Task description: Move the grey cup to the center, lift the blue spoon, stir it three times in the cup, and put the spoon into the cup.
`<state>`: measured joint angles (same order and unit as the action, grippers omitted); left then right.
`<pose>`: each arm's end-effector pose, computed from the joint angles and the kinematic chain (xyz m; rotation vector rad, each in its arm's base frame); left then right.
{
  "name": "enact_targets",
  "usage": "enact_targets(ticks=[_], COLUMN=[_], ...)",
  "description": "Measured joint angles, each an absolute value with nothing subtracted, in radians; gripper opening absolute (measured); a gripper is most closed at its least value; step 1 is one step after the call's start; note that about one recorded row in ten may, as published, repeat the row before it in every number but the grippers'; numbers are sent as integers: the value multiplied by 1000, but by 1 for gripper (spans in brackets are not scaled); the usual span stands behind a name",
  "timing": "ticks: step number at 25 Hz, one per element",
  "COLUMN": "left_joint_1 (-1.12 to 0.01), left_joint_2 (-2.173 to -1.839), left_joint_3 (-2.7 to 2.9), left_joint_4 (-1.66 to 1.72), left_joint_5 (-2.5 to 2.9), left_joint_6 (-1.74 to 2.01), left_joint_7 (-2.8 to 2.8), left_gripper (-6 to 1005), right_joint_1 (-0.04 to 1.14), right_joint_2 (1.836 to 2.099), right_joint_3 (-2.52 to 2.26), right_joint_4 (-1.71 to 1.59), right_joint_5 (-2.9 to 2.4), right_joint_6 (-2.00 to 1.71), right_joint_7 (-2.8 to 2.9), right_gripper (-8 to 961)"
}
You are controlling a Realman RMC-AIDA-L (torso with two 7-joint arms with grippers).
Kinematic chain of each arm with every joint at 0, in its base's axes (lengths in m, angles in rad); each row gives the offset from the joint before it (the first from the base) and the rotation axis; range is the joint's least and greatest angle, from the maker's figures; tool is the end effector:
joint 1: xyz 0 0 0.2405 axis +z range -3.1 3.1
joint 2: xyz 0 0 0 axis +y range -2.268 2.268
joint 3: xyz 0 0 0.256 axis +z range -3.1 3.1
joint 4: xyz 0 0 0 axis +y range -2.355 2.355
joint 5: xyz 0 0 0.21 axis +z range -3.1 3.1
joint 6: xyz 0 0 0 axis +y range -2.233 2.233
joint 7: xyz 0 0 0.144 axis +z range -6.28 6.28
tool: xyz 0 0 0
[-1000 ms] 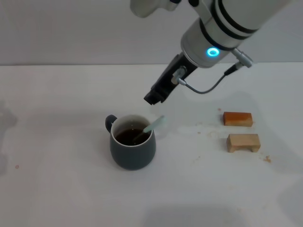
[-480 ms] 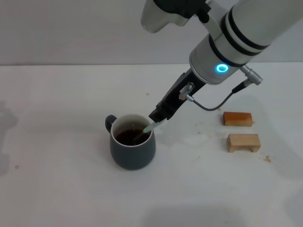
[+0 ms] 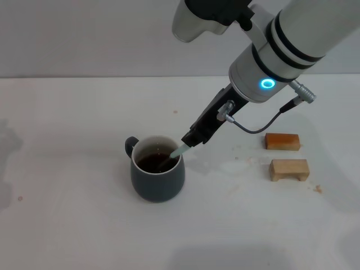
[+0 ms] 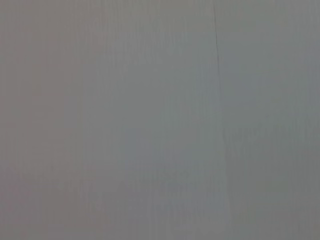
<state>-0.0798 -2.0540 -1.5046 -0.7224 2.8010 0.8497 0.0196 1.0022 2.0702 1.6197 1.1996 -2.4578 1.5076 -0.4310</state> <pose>-0.3544 0.3092 0.0622 -1.3455 -0.5141 -0.5483 0.0448 0.3821 -0.0425 -2.7692 0.6307 -0.4389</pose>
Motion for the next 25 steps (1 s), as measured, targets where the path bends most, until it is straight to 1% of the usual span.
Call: enact_targets(ticks=[25], left_joint_1=[-59], left_joint_2=[-2056], left_joint_3=[-1500], left_joint_4=[-743], left_joint_5=[2801], left_joint_6=[856], left_joint_7=[20], left_gripper=[-3], right_joint_1=[961], right_joint_2=[2071], right_joint_3=[1581], right_joint_4=[1182], right_joint_5=[-2468], right_joint_6=[1465], right_joint_7=[-449], right_gripper=[263])
